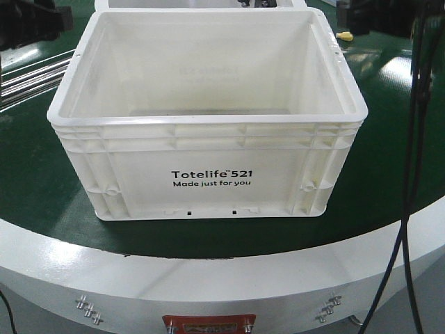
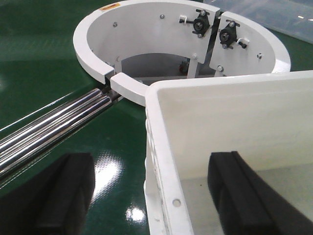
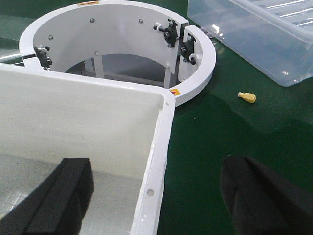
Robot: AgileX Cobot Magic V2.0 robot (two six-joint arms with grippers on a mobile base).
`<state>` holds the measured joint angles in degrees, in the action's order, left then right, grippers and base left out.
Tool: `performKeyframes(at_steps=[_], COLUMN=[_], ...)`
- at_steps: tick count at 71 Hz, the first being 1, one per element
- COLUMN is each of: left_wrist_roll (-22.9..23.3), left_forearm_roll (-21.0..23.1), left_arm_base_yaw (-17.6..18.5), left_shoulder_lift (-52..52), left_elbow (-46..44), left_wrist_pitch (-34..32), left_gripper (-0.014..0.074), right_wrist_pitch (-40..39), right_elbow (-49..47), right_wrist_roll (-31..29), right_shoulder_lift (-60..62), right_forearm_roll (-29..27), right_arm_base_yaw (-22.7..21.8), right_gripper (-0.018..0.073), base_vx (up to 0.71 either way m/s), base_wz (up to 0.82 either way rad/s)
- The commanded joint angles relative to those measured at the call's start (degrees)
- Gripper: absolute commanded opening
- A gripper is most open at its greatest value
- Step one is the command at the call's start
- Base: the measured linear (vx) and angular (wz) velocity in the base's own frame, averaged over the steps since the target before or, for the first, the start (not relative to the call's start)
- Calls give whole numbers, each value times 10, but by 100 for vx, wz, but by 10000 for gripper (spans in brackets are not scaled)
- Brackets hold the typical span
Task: Place moving items into box and shelve
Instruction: 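Move both grippers to the crate's side rims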
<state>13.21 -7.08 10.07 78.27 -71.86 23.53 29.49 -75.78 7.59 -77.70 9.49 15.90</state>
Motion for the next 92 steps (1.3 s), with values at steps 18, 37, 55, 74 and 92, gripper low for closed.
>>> performKeyframes(at_steps=[18,37,55,74,92], left_wrist_roll=[-12,-38,-40,-40,-40], left_forearm_roll=[74,111,109,109,109], left_arm_base_yaw=[-1,0,0,0,0], left_shoulder_lift=[61,89,92,92,92], left_elbow=[-133,-132,-132,-132,-132], left_wrist_pitch=[98,150,160,163,162], left_gripper=[586,586,586,586,586], right_wrist_pitch=[119,171,211,229,231], right_elbow=[-188,-198,-198,-198,-198], right_wrist_roll=[-35,-31,-31,-29,-21], right_shoulder_lift=[-80,-128,-162,-191,-205], right_forearm_roll=[-87,-87,-105,-106,-103], right_arm_base_yaw=[-4,-4,-4,-4,-4], right_gripper=[575,575,573,534,510], base_vx=[0,0,0,0,0], base_wz=[0,0,0,0,0])
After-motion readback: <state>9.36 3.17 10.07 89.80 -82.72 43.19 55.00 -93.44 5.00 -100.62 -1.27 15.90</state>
